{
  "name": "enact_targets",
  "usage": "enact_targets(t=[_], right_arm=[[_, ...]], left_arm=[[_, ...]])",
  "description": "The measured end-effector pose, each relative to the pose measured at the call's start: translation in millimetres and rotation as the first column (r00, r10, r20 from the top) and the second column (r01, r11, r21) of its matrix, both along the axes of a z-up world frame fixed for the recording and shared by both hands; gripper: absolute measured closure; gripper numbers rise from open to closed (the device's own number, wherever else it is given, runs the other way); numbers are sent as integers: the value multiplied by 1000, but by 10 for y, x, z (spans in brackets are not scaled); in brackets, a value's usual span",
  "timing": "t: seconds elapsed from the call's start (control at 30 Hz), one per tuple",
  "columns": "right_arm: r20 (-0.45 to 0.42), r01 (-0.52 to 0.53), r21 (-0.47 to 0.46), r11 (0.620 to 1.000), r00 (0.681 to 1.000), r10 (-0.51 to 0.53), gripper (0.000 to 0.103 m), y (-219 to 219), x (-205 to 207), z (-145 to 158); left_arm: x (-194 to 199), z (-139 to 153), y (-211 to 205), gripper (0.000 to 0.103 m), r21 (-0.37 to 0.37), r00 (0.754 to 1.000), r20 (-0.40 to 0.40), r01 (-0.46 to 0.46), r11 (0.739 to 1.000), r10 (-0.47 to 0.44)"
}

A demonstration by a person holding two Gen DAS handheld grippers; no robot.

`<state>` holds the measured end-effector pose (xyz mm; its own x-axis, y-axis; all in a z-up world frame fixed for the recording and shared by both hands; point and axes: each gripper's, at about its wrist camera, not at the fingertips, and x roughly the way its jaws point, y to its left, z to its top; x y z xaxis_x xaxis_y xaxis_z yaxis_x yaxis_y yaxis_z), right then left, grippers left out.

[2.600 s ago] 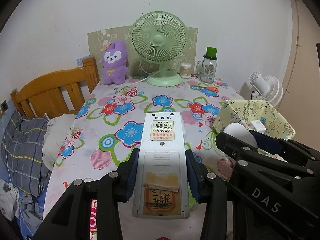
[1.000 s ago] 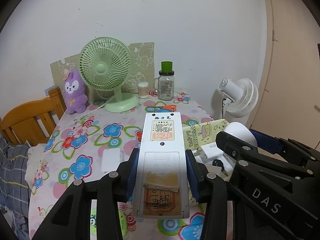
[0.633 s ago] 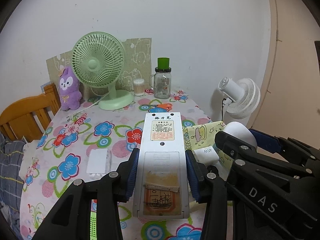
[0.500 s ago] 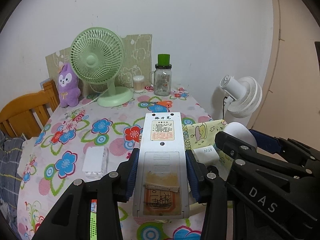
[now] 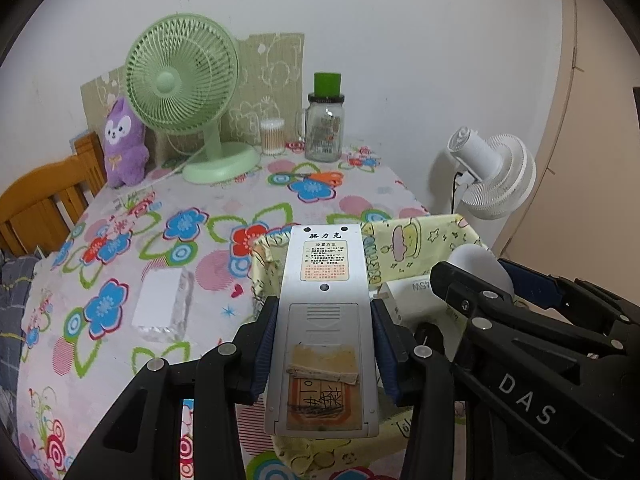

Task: Organize rigid objects
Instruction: 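Lower the battery pack and puck into the box and open both grippers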

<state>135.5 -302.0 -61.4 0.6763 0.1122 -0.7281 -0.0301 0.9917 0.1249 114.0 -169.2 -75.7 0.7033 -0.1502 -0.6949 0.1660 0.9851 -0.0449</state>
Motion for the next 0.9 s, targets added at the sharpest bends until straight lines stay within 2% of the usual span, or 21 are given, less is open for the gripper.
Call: enact_targets(t=[0.17, 0.23, 0.4, 0.47, 0.9], right_arm=[[-27, -9, -3, 1000, 1000, 9, 47, -8, 86, -125], [-36, -12, 3, 1000, 999, 12, 47, -17, 111, -163], [-46, -13, 5, 1000, 999, 14, 47, -34, 174, -218], [-52, -12, -9, 1000, 999, 11, 47, -31, 196, -239], [-68, -17, -17, 1000, 998, 16, 47, -47, 249, -359]], left_arm=[[65, -118, -16, 58, 0, 1000, -29, -12, 1000, 12], [61, -128, -55, 58, 26, 1000, -14, -14, 1000, 14], [92, -157, -125, 58, 34, 1000, -15, -4, 999, 4], [121, -193, -136, 58, 19, 999, -39, 5, 1000, -5], [147, -268, -251, 58, 62, 999, -42, 9, 998, -7]])
